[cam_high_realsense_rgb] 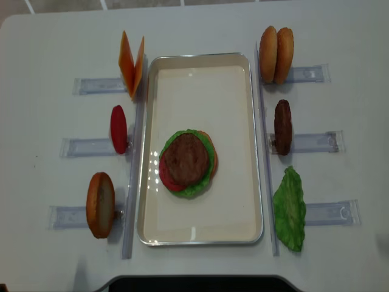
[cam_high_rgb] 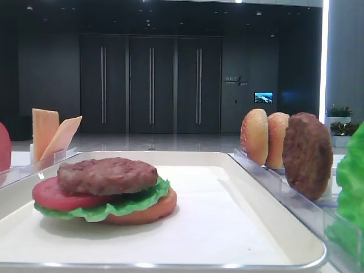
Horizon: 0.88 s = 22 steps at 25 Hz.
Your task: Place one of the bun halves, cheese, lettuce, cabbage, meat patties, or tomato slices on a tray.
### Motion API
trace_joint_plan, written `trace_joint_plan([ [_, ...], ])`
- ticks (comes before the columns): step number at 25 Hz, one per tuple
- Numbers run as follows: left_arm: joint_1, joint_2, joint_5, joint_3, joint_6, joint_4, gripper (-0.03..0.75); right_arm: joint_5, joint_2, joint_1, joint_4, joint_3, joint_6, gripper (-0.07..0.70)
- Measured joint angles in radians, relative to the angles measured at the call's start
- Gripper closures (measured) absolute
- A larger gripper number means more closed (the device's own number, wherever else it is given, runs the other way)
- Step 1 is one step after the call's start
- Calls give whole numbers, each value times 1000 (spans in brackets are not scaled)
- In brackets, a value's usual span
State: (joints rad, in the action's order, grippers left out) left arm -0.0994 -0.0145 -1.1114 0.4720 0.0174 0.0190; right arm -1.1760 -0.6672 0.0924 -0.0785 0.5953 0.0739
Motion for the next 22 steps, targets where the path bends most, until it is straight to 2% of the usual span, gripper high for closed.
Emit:
trace_joint_plan([
  [5, 0, 0, 0, 0, 0, 0, 716, 23, 279, 0, 39, -78, -26, 261],
  [10, 0, 0, 0, 0, 0, 0, 716, 35, 456, 0, 95, -85, -138, 261],
  [15, 0, 0, 0, 0, 0, 0, 716, 40, 637, 0, 101, -88, -155, 265],
  [22, 0, 0, 0, 0, 0, 0, 716, 40, 675, 0, 101, -88, -154, 279],
])
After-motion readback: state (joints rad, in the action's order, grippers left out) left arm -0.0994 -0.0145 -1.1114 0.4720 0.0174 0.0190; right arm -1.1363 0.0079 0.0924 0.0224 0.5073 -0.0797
